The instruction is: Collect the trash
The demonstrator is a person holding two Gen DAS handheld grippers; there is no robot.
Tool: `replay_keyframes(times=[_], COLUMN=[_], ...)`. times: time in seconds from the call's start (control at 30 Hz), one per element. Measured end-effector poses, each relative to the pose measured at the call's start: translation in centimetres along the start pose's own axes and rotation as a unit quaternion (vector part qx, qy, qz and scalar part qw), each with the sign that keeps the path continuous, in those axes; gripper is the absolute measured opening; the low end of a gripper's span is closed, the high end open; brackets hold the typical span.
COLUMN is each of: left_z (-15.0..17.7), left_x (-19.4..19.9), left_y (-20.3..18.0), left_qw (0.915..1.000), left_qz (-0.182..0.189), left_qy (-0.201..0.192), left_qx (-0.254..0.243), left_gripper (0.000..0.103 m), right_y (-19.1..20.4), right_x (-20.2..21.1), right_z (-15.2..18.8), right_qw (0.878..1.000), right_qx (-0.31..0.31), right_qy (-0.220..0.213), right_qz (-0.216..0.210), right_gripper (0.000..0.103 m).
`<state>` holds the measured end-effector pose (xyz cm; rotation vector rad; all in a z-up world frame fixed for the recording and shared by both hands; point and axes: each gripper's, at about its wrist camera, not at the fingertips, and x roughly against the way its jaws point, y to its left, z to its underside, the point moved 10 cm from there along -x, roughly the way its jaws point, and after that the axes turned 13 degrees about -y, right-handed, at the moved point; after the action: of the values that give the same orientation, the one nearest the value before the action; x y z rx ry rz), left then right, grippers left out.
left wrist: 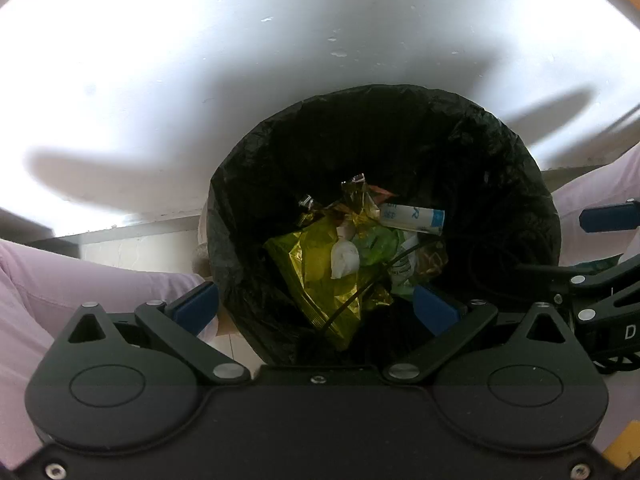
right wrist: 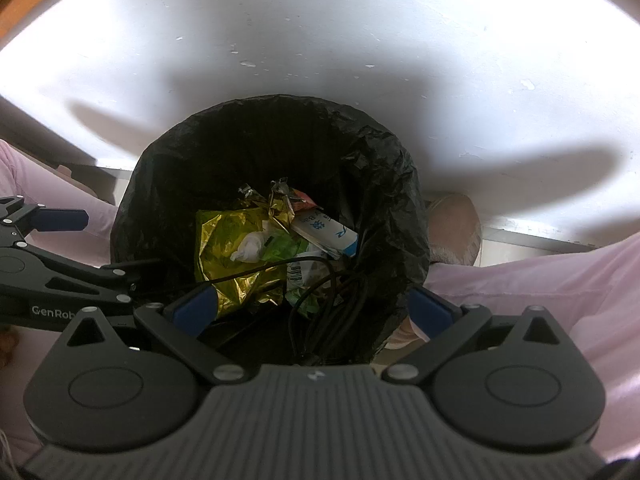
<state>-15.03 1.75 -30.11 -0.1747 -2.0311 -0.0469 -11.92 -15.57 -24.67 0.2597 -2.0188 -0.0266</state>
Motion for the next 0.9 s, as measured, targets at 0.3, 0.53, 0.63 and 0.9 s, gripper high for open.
replay_keyframes(times=[0.3, 0.53, 0.63, 0.9], left_z=[-0.05, -0.15, -0.16, -0.11], left_x=[0.08, 0.21, 0.21, 0.14], left_y=[0.06, 0.03, -0.14, -0.35], left_qw=[1.0000, 1.0000, 1.0000, 1.0000], left_qz=[0.001, 0.004, 0.004, 0.007], left_qy=[-0.004, -0.006, -0.006, -0.006], left_qx=[0.005, 0.003, 0.001, -0.002], left_gripper=[0.103, 0.103, 0.103, 0.103], right_y=[0.23, 0.27, 0.29, 0.23], right_x=[0.03, 0.06, 0.07, 0.11], right_z=[0.09, 0.10, 0.12, 0.10], right_qw=[1.000, 1.000, 1.000, 1.000], right_qx=[0.003, 0.004, 0.003, 0.006], right_qy=[0.001, 0.001, 0.001, 0.000], right_qz=[0.003, 0.004, 0.004, 0.003], right_gripper=[0.103, 0.103, 0.103, 0.103])
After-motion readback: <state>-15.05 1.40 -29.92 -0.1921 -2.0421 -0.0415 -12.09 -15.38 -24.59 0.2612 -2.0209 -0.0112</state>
